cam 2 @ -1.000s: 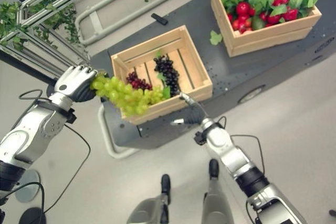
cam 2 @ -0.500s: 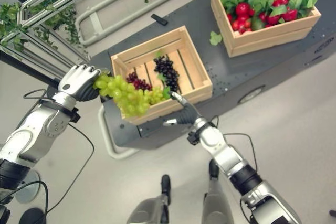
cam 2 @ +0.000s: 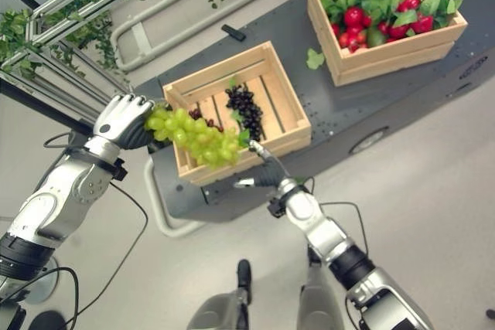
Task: Pick up the fruits from the basket on one side to the basket on the other side
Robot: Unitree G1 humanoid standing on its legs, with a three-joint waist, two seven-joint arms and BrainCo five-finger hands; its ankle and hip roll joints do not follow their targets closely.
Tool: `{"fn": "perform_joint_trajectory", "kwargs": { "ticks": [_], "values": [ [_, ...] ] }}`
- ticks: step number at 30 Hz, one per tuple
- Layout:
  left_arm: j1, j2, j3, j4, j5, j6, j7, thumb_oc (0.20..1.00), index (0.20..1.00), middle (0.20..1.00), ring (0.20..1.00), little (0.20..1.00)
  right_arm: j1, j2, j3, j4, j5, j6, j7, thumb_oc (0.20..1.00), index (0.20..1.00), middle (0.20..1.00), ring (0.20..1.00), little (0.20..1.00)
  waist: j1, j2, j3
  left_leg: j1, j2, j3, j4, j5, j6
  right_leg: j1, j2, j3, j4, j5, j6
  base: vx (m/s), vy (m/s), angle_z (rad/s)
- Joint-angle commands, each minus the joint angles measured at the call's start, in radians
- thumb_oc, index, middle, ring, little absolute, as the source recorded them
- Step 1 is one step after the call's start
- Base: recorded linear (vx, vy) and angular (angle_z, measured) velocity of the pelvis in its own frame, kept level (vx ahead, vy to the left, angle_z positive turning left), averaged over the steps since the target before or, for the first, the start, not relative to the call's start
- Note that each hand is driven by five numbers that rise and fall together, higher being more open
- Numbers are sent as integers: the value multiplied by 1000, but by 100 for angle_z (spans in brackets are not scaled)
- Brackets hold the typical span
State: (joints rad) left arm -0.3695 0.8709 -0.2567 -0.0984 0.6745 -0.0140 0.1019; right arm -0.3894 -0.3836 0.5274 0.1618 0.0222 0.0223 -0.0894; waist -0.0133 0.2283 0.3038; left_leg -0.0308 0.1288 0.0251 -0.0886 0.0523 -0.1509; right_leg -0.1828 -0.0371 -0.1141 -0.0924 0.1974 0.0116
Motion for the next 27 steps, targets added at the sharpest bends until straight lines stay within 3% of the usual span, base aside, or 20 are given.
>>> {"fn": "perform_joint_trajectory", "kwargs": {
  "ticks": [1, 11, 17, 24, 27],
  "values": [
    [-71, -6, 11, -30, -10, 8, 62, 200, 200, 200, 200, 200, -39, 50, 38, -21, -28, -46, -4, 1000, 1000, 1000, 1000, 1000, -13, 16, -73, -76, -24, -35, 2, 8, 31, 114, 33, -9, 5, -224, 68, 0, 0, 0],
    [-96, -103, -33, -14, -62, 14, 106, 200, 200, 200, 200, 200, -50, 134, 57, 79, 11, -73, -91, 1000, 1000, 1000, 1000, 1000, -8, 21, -89, -67, -29, -38, 2, 4, 32, 125, 30, -14, 5, -228, 68, 0, 0, 0],
    [-88, -115, -47, -2, -71, 9, 105, 200, 200, 200, 200, 200, -76, 166, 97, 125, 20, -73, -72, 1000, 1000, 1000, 1000, 1000, 0, 23, -98, -66, -29, -40, 1, 2, 32, 127, 27, -18, 5, -228, 70, 0, 0, 0],
    [-59, -98, -27, 41, -63, 15, 103, 200, 200, 200, 200, 200, -63, 145, 115, 119, 29, -70, -26, 1000, 1000, 1000, 1000, 1000, -1, 17, -101, -67, -28, -39, 1, 2, 32, 126, 28, -18, 5, -227, 72, 0, 0, 0],
    [-42, -68, 12, 70, -46, 20, 104, 200, 200, 200, 200, 200, -25, 72, 84, 35, 11, -74, 13, 1000, 1000, 1000, 1000, 1000, -7, 8, -97, -70, -26, -40, 1, 2, 30, 121, 26, -19, 5, -226, 75, 0, 0, 0]
  ]
}}
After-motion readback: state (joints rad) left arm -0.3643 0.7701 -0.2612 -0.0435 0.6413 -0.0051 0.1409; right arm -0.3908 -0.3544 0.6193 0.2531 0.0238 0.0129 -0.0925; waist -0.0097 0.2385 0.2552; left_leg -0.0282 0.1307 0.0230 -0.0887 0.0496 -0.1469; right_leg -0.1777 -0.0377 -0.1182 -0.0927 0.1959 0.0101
